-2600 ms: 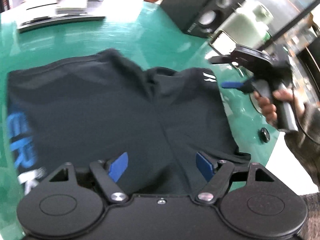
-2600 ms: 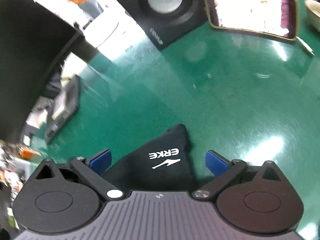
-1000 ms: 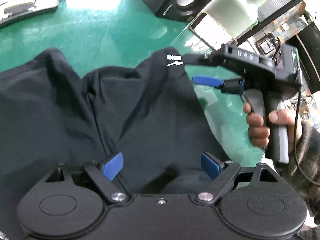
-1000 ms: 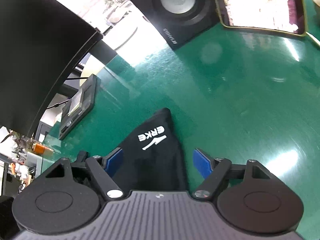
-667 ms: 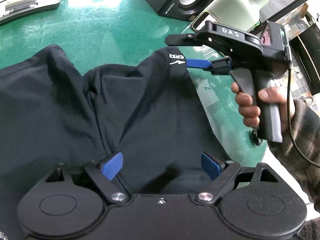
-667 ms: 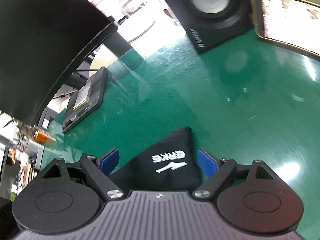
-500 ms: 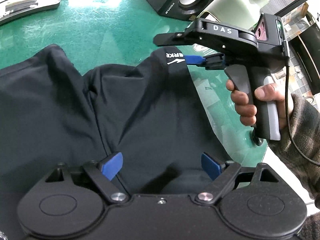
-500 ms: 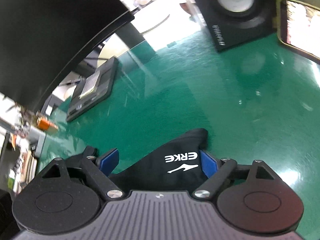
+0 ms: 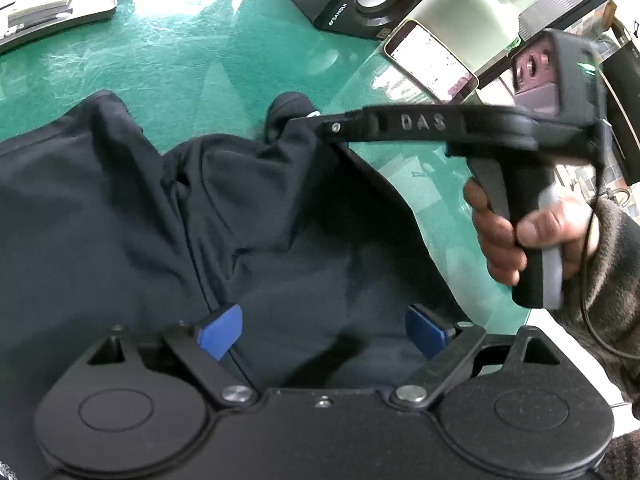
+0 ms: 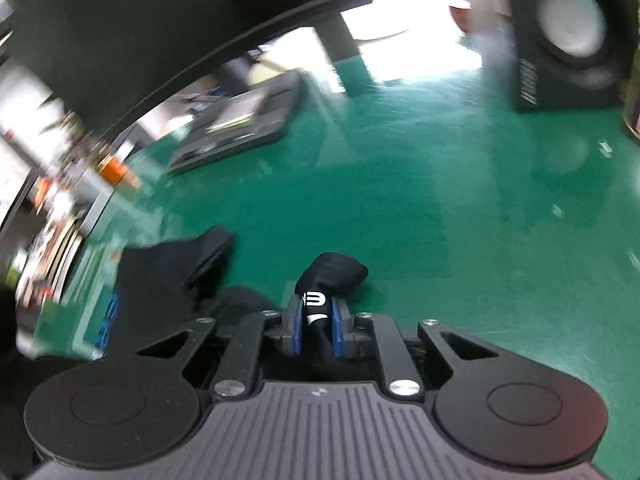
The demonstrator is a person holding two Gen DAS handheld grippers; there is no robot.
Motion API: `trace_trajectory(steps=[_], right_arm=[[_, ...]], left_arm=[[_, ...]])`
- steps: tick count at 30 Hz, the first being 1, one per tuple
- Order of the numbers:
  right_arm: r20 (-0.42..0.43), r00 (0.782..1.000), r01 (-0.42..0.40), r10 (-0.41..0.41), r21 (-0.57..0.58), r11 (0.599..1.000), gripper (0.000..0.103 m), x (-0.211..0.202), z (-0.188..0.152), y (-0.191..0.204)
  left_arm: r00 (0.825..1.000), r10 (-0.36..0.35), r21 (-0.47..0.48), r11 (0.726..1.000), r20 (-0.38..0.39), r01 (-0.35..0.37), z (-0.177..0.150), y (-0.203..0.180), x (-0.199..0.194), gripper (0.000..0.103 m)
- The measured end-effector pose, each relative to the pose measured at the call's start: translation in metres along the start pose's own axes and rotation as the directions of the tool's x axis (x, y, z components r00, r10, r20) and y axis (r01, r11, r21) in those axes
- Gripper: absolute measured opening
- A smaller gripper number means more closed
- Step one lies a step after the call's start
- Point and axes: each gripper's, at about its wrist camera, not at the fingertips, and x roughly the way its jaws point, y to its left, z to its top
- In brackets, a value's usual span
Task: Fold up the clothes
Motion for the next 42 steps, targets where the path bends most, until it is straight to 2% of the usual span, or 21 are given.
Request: trace_trajectory(steps=[3,7,10,14,15,16,17,18,19,20,21,23,24,25,27,30,35,38,40,42], right_arm=[[-0.018,0.997,-0.077,0.075,-0.172,0.982,0.014,-0.005,-0.003,0.034],[-0.099,0.985,-0.168,0.142,-0.341,0.925,0.014,-0.006,-0.009,0.067],[-0.140,0.974,-0.218,0.175,-0.409,0.886,0.014,-0.006,-0.014,0.082],[-0.111,0.980,-0.196,0.164,-0.427,0.883,0.014,-0.010,-0.011,0.084],[-0.073,0.987,-0.159,0.141,-0.425,0.891,0.010,-0.013,-0.009,0.082],[0.006,0.999,-0.045,0.052,-0.409,0.911,0.010,-0.015,-0.005,0.076],[0.094,0.993,0.106,-0.076,-0.375,0.921,0.010,-0.015,-0.001,0.069],[0.177,0.963,0.254,-0.205,-0.328,0.910,0.010,-0.015,0.004,0.061],[0.231,0.911,0.393,-0.342,-0.231,0.890,0.010,-0.015,0.009,0.046],[0.239,0.876,0.457,-0.418,-0.141,0.878,0.013,-0.014,0.012,0.030],[0.216,0.874,0.449,-0.434,-0.022,0.893,0.014,-0.019,0.015,0.010],[0.191,0.911,0.343,-0.365,0.138,0.929,0.014,-0.033,0.016,-0.018],[0.188,0.926,0.301,-0.327,0.153,0.941,0.015,-0.039,0.014,-0.023],[0.184,0.938,0.272,-0.294,0.138,0.952,0.018,-0.044,0.011,-0.024],[0.160,0.952,0.249,-0.260,0.089,0.964,0.030,-0.046,0.007,-0.021],[0.135,0.973,0.183,-0.189,0.058,0.981,0.036,-0.039,0.008,-0.014],[0.102,0.984,0.158,-0.148,-0.091,0.983,0.044,-0.019,0.019,0.011],[0.021,0.986,0.168,-0.168,-0.241,0.956,0.049,0.008,0.027,0.031],[-0.047,0.978,0.177,-0.202,-0.318,0.931,0.054,0.025,0.027,0.039],[-0.100,0.961,0.198,-0.256,-0.391,0.899,0.055,0.039,0.022,0.046]], left_arm=[[1.000,0.000,0.001,1.000,0.000,0.000,0.000,0.000,0.000,0.091],[1.000,0.002,0.002,1.000,0.001,-0.002,-0.001,-0.001,0.000,0.092],[1.000,0.008,0.013,1.000,0.001,-0.008,-0.003,-0.003,-0.001,0.092],[1.000,0.012,0.014,1.000,0.003,-0.012,-0.003,-0.004,0.000,0.092],[1.000,0.012,0.014,1.000,0.003,-0.012,-0.002,-0.004,0.001,0.092],[1.000,0.012,0.013,1.000,0.003,-0.012,-0.002,-0.004,0.001,0.092],[1.000,0.012,0.013,1.000,0.003,-0.012,-0.002,-0.005,0.001,0.093],[1.000,0.013,0.014,1.000,0.002,-0.013,-0.002,-0.005,0.002,0.093],[1.000,0.016,0.019,1.000,0.001,-0.016,-0.001,-0.007,0.003,0.094],[1.000,0.018,0.022,1.000,0.001,-0.018,-0.002,-0.007,0.002,0.094],[1.000,0.025,0.034,0.999,-0.002,-0.025,-0.003,-0.009,0.002,0.094],[1.000,0.027,0.038,0.999,-0.002,-0.027,-0.003,-0.009,0.002,0.094],[1.000,0.027,0.037,0.999,0.001,-0.027,-0.004,-0.009,0.002,0.095],[1.000,0.024,0.034,0.999,0.005,-0.024,-0.004,-0.009,0.002,0.096],[1.000,0.024,0.037,0.999,0.006,-0.024,-0.004,-0.011,0.003,0.098],[1.000,0.026,0.047,0.999,0.004,-0.026,-0.005,-0.013,0.003,0.098],[1.000,0.019,0.042,0.999,0.003,-0.019,-0.005,-0.010,0.001,0.099],[1.000,0.018,0.038,0.999,0.006,-0.018,-0.006,-0.010,0.000,0.099],[1.000,0.018,0.035,0.999,0.008,-0.019,-0.006,-0.009,-0.001,0.099],[1.000,0.018,0.031,0.999,0.009,-0.018,-0.008,-0.008,-0.003,0.099]])
